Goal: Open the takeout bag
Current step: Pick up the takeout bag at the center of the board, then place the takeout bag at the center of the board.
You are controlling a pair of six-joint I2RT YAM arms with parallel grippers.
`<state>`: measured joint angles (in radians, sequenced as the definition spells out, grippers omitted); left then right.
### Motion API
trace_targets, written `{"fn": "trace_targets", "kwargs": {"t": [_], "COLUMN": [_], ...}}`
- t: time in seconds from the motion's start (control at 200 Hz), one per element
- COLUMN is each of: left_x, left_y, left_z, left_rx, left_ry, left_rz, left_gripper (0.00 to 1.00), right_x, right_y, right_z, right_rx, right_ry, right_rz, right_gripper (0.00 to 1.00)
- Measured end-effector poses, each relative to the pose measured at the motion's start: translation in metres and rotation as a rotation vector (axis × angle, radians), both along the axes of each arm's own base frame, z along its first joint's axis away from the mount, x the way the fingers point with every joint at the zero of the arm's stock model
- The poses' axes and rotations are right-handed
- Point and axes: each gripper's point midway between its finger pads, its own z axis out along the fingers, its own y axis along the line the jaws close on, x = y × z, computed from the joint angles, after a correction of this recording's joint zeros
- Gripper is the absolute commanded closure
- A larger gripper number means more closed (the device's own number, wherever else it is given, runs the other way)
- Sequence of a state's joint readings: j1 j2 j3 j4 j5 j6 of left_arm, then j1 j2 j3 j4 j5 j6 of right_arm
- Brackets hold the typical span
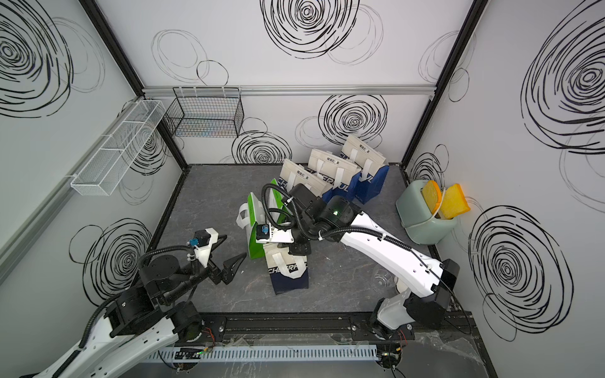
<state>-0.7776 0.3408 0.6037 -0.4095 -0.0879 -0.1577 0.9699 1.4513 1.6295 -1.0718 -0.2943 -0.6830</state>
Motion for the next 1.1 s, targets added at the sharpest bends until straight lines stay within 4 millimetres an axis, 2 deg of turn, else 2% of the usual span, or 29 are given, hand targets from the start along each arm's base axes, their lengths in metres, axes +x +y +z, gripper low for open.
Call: {"fn": "trace_targets", "kwargs": {"t": [0.1, 0.245, 0.555, 0.695, 0.825, 1.1], "left_x": [0.000, 0.000, -0.003, -0.005, -0.007, -0.012], "left_y": [0.000, -0.001, -0.005, -0.008, -0.010, -0.016], "left_z": [0.000, -0.001, 0.000, 0.000, 0.000, -0.001], "left_rx": [0.000, 0.001, -0.010, -0.010, -0.010, -0.010], "left_ry": [0.000, 0.003, -0.002, 0.000, 0.001, 0.002], "left_rz": [0.000, -0.006, -0.032, -0.047, -0.063, -0.094], "left_gripper": [0.03, 0.03, 0.03, 0.03, 0.03, 0.03], "right_x": [0.010, 0.040, 0.091, 0.111, 0.135, 0.181], "right_y": [-0.006, -0.029, -0.108, -0.150, -0.189, -0.257], "right_z": [0.004, 0.016, 0.051, 0.052, 0.043, 0.034], "right_rx": [0.004, 0.032, 0.131, 0.134, 0.107, 0.107], "right_ry": [0.006, 0.013, -0.031, -0.058, -0.072, -0.085], "right_rz": [-0.057, -0.204, -0.588, -0.772, -0.941, -1.204], "right_gripper": [1.00, 1.00, 1.00, 1.00, 1.00, 1.00]}}
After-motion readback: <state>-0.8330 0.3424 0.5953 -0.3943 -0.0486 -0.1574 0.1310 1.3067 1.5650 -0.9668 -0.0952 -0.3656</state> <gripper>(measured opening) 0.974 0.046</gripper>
